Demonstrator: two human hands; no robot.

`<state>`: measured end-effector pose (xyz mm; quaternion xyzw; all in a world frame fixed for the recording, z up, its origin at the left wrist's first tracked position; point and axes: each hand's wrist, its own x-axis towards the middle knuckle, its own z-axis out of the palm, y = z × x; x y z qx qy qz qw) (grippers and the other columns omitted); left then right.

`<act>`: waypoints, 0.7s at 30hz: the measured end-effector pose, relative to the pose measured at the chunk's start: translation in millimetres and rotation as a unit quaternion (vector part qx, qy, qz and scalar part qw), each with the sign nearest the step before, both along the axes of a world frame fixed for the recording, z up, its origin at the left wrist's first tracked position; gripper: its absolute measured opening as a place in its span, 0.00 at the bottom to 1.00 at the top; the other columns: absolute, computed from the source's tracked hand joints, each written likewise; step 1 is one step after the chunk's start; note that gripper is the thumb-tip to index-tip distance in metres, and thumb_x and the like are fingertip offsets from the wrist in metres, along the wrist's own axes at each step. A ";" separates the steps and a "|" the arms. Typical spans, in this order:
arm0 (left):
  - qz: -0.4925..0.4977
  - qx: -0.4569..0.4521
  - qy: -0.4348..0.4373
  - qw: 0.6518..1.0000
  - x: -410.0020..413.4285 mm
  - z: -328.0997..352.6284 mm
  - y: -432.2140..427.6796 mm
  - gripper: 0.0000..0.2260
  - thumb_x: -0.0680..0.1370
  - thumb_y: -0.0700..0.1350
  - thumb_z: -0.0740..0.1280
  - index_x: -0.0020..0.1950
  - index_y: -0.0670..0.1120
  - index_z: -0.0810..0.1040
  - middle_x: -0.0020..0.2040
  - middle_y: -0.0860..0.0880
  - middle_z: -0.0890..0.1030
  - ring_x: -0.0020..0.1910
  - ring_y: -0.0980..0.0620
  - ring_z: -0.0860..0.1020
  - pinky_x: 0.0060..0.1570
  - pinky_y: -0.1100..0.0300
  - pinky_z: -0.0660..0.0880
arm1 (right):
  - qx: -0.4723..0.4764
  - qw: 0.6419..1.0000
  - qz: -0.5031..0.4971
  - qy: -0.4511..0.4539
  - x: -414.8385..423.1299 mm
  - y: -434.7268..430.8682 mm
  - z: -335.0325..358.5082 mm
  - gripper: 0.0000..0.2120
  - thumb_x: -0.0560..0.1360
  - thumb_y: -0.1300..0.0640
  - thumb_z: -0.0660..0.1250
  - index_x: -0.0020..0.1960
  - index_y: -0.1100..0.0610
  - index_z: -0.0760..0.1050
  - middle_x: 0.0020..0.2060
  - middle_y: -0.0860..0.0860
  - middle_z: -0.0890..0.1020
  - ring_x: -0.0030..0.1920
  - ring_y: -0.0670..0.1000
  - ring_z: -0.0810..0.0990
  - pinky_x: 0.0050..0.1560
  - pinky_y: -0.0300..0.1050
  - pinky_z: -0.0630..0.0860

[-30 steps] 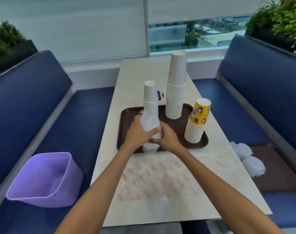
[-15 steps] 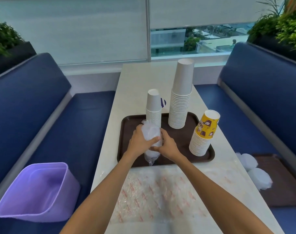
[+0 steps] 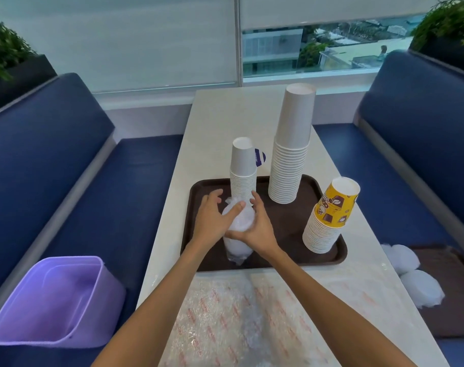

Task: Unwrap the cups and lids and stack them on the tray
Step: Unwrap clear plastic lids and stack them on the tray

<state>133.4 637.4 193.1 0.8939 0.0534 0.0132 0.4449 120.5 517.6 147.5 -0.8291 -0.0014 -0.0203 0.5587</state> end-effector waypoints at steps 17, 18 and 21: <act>-0.004 -0.045 -0.085 0.995 7.2 50.4 6.1 0.06 0.75 0.35 0.66 0.44 0.44 0.80 0.45 0.50 0.80 0.42 0.57 0.76 0.42 0.73 0.71 | -0.007 1.000 0.009 0.010 9.1 -3.7 -3.8 0.43 0.63 0.50 0.80 0.71 0.54 0.62 0.66 0.50 0.72 0.64 0.47 0.70 0.62 0.37 0.66; 0.005 -0.054 -0.084 0.995 5.2 50.5 3.7 0.05 0.75 0.37 0.68 0.49 0.44 0.80 0.48 0.50 0.79 0.43 0.56 0.75 0.45 0.70 0.73 | -0.003 1.000 0.004 0.006 8.7 -2.9 -4.3 0.43 0.62 0.51 0.80 0.70 0.53 0.63 0.64 0.49 0.73 0.62 0.46 0.70 0.60 0.36 0.66; -0.023 0.023 -0.017 0.999 1.0 35.3 -11.3 0.27 0.69 0.51 0.75 0.65 0.49 0.70 0.55 0.50 0.72 0.50 0.55 0.74 0.54 0.59 0.75 | 0.009 1.000 -0.010 0.003 8.4 -0.3 -5.8 0.42 0.61 0.52 0.81 0.69 0.53 0.65 0.60 0.47 0.75 0.60 0.46 0.73 0.58 0.37 0.69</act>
